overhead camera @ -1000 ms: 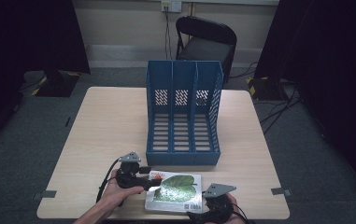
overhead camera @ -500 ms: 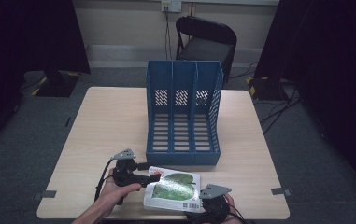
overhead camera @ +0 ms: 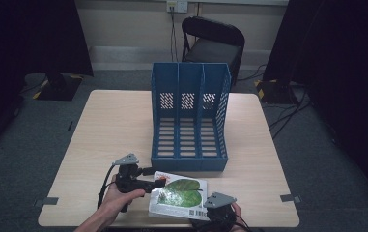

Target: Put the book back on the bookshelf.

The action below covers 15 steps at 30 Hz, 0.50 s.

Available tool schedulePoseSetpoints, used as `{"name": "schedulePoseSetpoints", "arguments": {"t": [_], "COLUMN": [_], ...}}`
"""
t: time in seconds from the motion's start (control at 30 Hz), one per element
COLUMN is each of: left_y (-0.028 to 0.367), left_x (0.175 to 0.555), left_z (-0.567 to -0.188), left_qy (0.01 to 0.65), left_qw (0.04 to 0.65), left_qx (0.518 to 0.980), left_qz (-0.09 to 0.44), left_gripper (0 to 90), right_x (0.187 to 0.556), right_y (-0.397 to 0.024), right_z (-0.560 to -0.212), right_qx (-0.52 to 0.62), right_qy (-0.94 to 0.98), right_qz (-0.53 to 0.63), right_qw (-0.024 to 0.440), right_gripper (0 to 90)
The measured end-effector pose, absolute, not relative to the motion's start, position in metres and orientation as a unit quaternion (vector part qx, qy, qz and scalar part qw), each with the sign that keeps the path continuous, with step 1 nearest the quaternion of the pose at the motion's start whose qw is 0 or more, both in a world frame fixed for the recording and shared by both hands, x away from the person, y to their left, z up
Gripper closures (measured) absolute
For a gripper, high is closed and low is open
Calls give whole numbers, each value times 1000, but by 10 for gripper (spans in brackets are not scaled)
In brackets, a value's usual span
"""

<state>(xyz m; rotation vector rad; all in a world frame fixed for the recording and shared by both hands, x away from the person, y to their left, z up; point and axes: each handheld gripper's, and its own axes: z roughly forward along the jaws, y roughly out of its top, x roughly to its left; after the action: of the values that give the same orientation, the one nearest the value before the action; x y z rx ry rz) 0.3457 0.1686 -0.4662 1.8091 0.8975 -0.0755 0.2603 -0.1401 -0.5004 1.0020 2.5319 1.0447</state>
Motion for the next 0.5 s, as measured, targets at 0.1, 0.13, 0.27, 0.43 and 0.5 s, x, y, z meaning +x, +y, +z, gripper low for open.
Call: {"name": "schedulePoseSetpoints", "arguments": {"t": [0.1, 0.13, 0.27, 0.43, 0.5], "left_y": [170, 170, 172, 173, 174], "left_x": [346, 346, 346, 346, 347], "left_z": [-467, -467, -468, -470, -471], "left_qy": [380, 379, 377, 382, 384], "left_qw": [533, 534, 541, 537, 538], "left_qx": [755, 754, 750, 750, 748], "left_qz": [-37, -40, -52, -55, -58], "left_gripper": [220, 221, 228, 230, 234], "right_x": [258, 257, 255, 256, 256], "right_y": [-140, -140, -142, -143, -143], "right_z": [-500, -500, -500, -500, -500], "right_qx": [349, 353, 364, 366, 366], "right_qy": [858, 856, 848, 847, 847], "right_qz": [357, 360, 369, 371, 371], "right_qw": [115, 115, 107, 105, 105], "right_gripper": [93, 101, 116, 122, 127]}}
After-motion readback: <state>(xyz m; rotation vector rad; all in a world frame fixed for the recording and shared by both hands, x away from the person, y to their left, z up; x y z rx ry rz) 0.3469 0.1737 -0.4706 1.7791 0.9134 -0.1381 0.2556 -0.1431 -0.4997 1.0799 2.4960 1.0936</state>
